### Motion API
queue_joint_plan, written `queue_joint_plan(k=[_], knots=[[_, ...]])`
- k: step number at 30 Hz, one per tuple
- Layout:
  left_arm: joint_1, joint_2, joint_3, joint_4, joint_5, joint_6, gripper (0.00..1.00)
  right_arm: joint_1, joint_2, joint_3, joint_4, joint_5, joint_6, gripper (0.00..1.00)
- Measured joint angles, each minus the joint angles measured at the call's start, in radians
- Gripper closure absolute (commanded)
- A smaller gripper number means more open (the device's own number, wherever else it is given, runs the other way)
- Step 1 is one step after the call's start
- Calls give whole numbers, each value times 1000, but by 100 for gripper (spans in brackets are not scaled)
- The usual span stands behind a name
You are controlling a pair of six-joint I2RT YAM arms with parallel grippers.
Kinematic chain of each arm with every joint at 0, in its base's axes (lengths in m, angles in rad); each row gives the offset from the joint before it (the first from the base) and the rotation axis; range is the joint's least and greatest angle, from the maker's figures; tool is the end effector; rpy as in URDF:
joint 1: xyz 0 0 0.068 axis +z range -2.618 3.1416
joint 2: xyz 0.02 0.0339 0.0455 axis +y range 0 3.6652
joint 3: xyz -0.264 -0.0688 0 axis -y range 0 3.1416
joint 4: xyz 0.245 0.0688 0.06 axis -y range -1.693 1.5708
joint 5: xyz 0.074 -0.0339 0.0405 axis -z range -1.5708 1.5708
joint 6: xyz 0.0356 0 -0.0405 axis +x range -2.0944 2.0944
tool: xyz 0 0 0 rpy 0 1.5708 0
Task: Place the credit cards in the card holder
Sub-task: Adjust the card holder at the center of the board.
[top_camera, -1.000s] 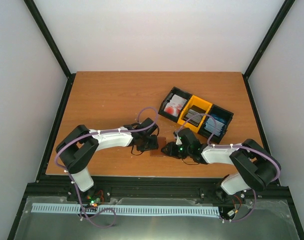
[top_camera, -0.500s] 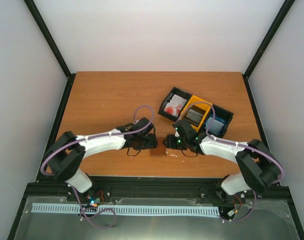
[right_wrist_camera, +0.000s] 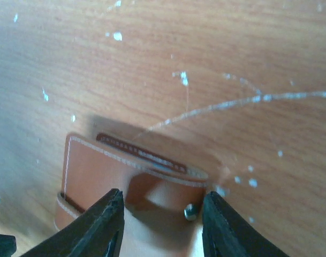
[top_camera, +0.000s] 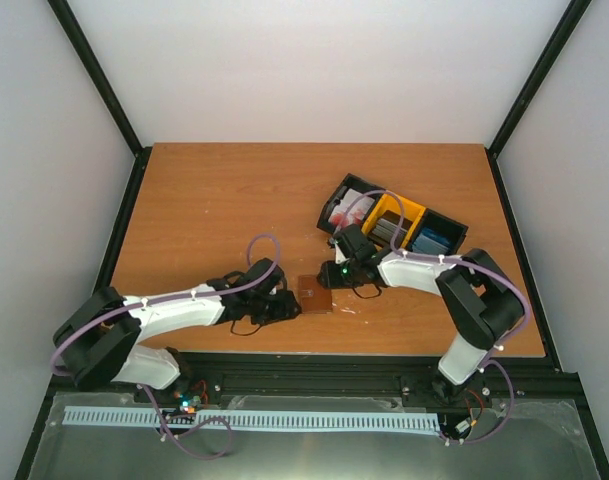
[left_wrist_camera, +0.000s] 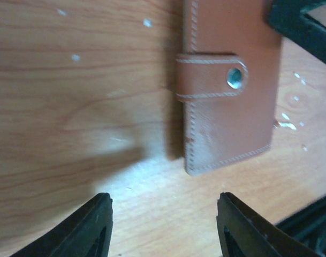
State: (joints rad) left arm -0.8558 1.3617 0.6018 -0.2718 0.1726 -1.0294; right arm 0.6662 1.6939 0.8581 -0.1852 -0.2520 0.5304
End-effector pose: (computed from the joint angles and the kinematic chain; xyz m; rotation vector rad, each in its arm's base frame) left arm 0.1528 -0.1853 0.1529 -0.1797 2.8527 -0.7840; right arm 0.2444 0.2034 0.1415 -0.2832 2.7235 0.7211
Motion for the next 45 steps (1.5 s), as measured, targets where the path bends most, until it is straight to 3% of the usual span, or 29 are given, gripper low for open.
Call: queue_joint_plan(k=[7,11,17,22,29,36,45], knots=[[-26,-81,-130,137,179,0,53,0,-111,-102,-48,-29,-7,66],[-57,-100,-180,191,249,-12,61,0,-159,-155,-73,-41,29,65],[-66,13,-160,326,284,-7,76,-3,-157,-106,-111,-16,46,59],[-66,164,-87,389,277,0,78,-24,-58,63,-98,24,14,55],[-68,207,-39,402,203,-5,80,-30,129,214,-54,-13,-31,55],[-65,266,97,253,42,-43,81,-43,158,194,-56,-54,-50,57],[3,211,89,151,-42,-47,80,-72,-56,-66,-34,-37,9,68]])
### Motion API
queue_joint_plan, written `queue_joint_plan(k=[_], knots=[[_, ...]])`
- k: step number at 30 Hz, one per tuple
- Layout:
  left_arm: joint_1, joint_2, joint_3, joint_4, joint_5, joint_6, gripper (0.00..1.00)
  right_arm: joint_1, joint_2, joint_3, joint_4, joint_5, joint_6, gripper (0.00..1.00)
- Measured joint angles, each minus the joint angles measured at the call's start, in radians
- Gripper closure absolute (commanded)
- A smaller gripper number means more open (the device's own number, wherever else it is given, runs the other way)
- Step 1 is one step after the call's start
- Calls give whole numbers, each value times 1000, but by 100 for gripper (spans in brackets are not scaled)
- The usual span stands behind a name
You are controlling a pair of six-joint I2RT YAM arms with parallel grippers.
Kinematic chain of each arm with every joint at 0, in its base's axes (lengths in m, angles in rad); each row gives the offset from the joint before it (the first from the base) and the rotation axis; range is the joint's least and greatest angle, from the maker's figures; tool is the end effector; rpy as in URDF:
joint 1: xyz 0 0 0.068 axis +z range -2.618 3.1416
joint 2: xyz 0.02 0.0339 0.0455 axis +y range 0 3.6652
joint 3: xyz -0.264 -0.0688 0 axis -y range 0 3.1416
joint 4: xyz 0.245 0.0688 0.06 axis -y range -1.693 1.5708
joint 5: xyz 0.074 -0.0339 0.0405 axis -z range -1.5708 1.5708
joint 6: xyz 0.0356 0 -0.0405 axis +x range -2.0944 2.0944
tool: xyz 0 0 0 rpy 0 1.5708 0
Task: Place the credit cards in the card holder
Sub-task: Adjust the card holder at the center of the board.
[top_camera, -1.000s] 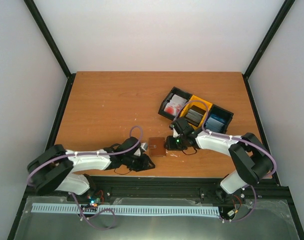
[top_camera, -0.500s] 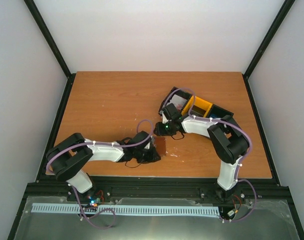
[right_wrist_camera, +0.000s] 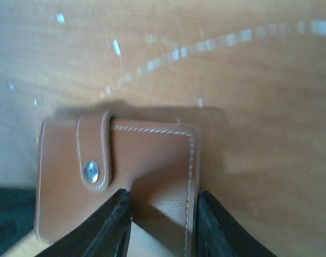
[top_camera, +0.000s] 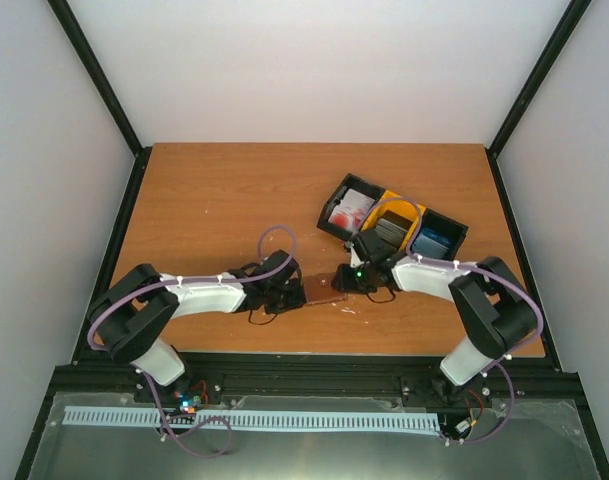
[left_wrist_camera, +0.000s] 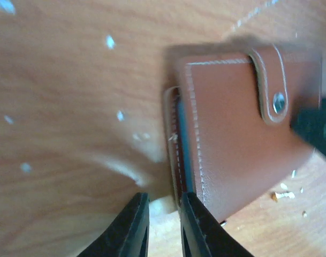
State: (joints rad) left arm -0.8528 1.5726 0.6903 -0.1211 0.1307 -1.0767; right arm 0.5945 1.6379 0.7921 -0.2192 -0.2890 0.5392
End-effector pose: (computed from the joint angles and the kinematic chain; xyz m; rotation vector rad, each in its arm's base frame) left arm 0.1815 -0.2148 0.1343 -0.2615 2.8078 -0.7807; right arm 0.2407 0.1750 0.1387 -0.1812 2.7735 0.7264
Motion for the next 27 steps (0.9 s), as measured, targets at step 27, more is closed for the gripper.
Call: queue_joint_plan(k=[27], knots=[[83,-78,-64,80,60,-22,46,37,-124,28,-114,200,-65,51]])
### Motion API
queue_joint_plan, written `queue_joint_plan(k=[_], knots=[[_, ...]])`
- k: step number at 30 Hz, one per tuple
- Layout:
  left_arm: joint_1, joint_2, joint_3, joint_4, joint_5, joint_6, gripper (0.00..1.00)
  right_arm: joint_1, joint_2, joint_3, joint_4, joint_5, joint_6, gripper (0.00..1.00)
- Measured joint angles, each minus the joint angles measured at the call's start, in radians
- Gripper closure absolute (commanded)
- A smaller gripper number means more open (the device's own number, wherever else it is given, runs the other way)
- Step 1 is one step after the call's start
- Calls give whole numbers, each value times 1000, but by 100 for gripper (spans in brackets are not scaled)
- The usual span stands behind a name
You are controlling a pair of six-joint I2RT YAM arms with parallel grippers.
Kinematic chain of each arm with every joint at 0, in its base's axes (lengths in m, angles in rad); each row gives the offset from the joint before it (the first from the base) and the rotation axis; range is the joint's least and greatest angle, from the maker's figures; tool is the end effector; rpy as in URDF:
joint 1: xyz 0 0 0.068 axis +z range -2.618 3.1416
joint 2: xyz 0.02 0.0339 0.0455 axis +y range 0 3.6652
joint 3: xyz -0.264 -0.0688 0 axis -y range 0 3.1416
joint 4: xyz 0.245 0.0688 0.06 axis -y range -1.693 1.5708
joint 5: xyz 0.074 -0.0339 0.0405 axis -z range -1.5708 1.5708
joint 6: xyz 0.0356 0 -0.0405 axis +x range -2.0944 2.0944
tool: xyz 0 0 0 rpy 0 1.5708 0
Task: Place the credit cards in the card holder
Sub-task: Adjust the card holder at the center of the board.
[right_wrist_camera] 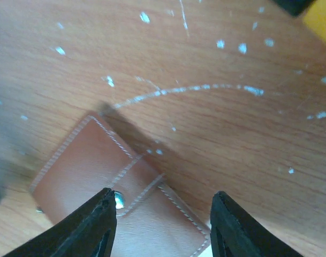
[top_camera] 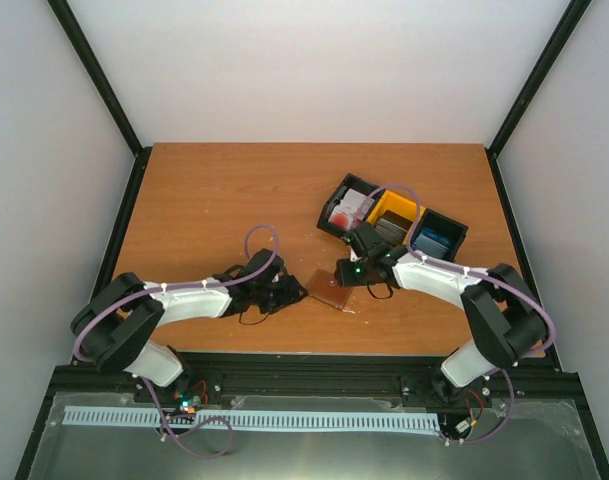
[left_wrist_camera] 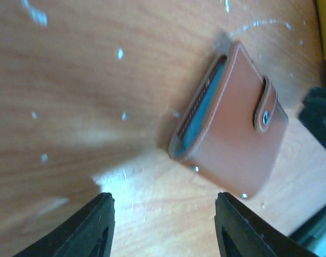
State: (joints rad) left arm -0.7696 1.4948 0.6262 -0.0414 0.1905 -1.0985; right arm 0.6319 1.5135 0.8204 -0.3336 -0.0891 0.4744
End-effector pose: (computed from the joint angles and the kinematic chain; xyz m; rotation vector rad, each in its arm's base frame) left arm 0.1899 -0.1933 0.1424 -0.3616 2.7297 -0.9152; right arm 0.2308 0.1729 0.1730 -0.2442 2.6705 0.4947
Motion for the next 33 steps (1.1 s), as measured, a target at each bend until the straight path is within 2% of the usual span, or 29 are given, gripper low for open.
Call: queue_joint_plan(k=[7,12,18,23,33], knots=[[0,-31,-101,161,119,-108,46,38,50,-9,-32,-7,-46,58],[0,-24,-130,265,156,-184,46,64,6,-80,-24,-66,20,65],[0,16,-140,292,162,-220,49,90,-5,-109,-12,-80,87,64],[0,43,-115,290,146,-209,52,124,-1,-51,-93,18,82,53],[0,97,-79,299,132,-200,64,206,70,154,-223,243,32,53]])
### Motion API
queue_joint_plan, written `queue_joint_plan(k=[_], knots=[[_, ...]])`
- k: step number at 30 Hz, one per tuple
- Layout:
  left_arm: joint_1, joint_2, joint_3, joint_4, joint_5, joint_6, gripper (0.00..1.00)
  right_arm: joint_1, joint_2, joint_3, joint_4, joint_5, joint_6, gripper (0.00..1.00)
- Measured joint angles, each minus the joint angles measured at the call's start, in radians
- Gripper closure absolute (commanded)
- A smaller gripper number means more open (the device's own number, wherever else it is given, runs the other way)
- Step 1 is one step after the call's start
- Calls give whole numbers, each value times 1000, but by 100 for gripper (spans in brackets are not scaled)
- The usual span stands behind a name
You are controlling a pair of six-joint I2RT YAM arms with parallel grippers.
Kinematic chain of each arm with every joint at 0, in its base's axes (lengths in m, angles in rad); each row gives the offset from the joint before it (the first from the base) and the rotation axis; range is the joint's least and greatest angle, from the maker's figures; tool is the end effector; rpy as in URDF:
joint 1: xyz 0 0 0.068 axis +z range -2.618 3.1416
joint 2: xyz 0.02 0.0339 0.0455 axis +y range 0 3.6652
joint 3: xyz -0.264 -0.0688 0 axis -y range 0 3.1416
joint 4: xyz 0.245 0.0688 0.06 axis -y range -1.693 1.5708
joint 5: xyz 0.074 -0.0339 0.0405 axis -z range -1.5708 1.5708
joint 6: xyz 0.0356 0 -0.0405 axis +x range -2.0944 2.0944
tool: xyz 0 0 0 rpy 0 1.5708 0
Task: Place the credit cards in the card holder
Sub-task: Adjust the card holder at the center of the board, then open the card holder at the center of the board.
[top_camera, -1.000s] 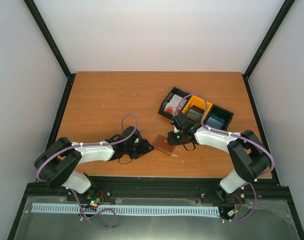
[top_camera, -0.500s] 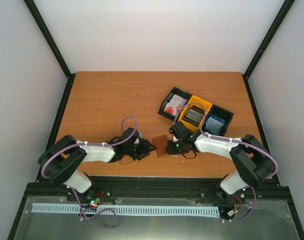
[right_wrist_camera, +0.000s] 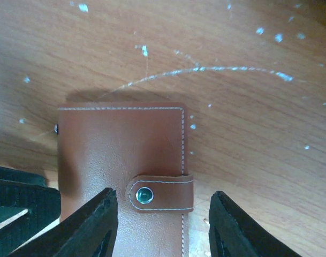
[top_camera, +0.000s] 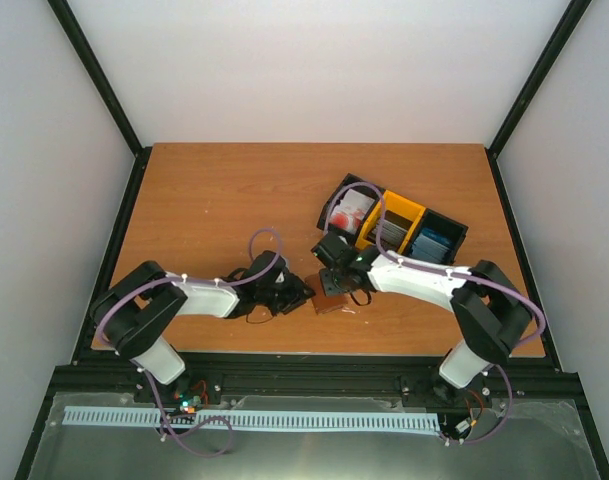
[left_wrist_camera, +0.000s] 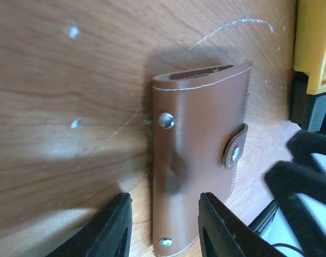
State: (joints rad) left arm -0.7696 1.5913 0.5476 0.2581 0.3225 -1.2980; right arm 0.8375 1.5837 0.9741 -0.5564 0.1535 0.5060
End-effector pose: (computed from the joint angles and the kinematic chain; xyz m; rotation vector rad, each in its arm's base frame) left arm 0.1909 -0.2006 0.1197 -0.5395 2.7039 -1.2077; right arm 0.2059 0.2205 0.1860 -0.4072 2.6947 0.1840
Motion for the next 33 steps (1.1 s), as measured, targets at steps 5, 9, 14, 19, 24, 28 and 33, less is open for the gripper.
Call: queue_joint_plan(k=[5,9,14,19,24,28,33], knots=[[0,44,29,24,11,-13,65,43,84,18,-21,47,-9,53],[0,53,32,32,14,-31,69,48,112,18,-19,58,-10,55],[0,58,33,31,8,-42,72,48,124,17,8,61,-14,54],[0,72,45,30,6,-42,73,48,127,11,30,68,-16,56],[1,92,60,37,11,-42,75,48,131,0,54,75,-11,70],[1,106,71,40,11,-47,77,49,132,-11,83,77,-8,79],[2,121,86,33,9,-59,80,49,129,-24,113,100,-3,93]])
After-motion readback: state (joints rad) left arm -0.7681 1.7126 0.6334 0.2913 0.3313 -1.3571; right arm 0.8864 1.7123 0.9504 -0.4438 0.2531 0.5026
